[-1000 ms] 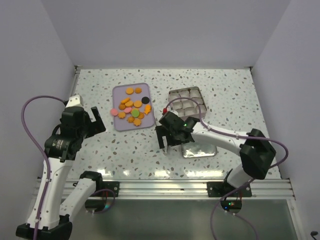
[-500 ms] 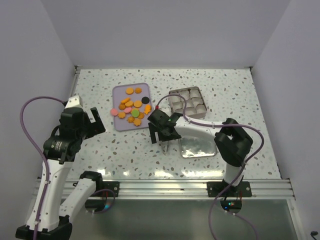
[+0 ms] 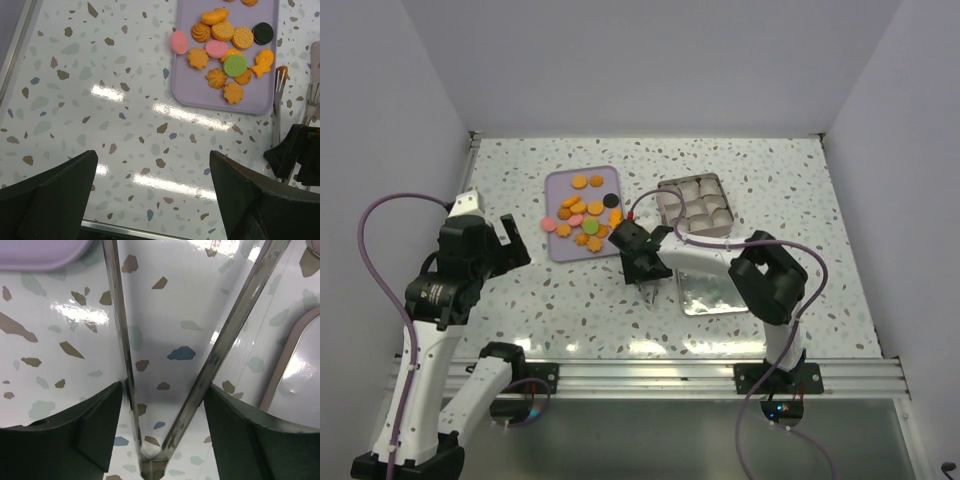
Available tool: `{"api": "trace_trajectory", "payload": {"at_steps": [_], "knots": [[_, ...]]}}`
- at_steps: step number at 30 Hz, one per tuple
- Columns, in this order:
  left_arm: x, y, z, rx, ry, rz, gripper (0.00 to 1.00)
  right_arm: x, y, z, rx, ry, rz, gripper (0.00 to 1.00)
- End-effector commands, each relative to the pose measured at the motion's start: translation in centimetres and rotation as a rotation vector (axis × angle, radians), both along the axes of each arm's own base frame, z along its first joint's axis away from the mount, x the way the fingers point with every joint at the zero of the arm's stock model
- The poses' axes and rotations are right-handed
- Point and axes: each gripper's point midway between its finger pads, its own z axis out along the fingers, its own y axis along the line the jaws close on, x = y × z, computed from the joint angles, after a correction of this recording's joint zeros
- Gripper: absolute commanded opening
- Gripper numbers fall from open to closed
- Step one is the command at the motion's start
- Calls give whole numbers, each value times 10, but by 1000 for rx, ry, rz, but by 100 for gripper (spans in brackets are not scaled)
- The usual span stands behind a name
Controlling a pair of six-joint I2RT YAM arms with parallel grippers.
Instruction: Pack the cookies
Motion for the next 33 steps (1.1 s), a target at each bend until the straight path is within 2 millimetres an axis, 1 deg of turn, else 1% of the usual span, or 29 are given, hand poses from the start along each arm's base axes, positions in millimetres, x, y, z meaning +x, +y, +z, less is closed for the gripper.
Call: {"api": "trace_trajectory", "payload": {"at_steps": [1,2,3,5,8,11,13,14,16,17,19,20,22,23,24,28,29,30,32,33], "knots": [[2,-3,8,5,-24,-32,100,15,6,-7,7,-35,-46,68],[2,-3,8,6,-25,-33,100,14,6,-10,3,-29,-49,65],[2,-3,8,7,-26,-34,100,13,7,-13,10,-23,-48,57],[2,-4,8,7,-29,-35,100,8,3,-18,2,-8,-50,51],[2,-4,9,8,-32,-36,100,5,-4,-14,-1,-9,-51,40],[1,-3,9,9,-37,-32,100,1,-12,-3,-12,-19,-51,35],[2,-3,10,7,-40,-32,100,-3,-20,4,-21,-23,-55,34],[2,-4,10,6,-37,-36,100,-3,-20,16,1,-39,-60,34],[3,-5,12,3,-39,-44,100,-6,-27,28,7,-55,-62,34],[4,-8,14,-4,-42,-55,100,-5,-28,44,30,-82,-67,34],[6,-10,18,-11,-52,-66,100,-7,-33,57,37,-95,-67,34],[6,-14,19,-25,-55,-83,100,-6,-34,74,60,-122,-62,34],[10,-21,23,-47,-73,-112,100,-8,-34,88,82,-133,-54,34],[10,-28,23,-72,-72,-143,100,-9,-34,95,92,-138,-45,33],[13,-33,24,-89,-84,-162,100,-11,-33,107,123,-144,-39,33],[18,-58,25,-177,-110,-272,100,-17,-22,136,218,-146,5,33],[17,-70,21,-217,-99,-323,100,-18,-20,141,233,-145,16,33],[19,-76,24,-239,-118,-348,100,-20,-16,145,249,-144,26,33],[20,-87,21,-290,-114,-391,100,-22,-9,158,295,-142,49,32],[21,-89,20,-299,-113,-396,100,-22,-6,161,308,-143,54,32]]}}
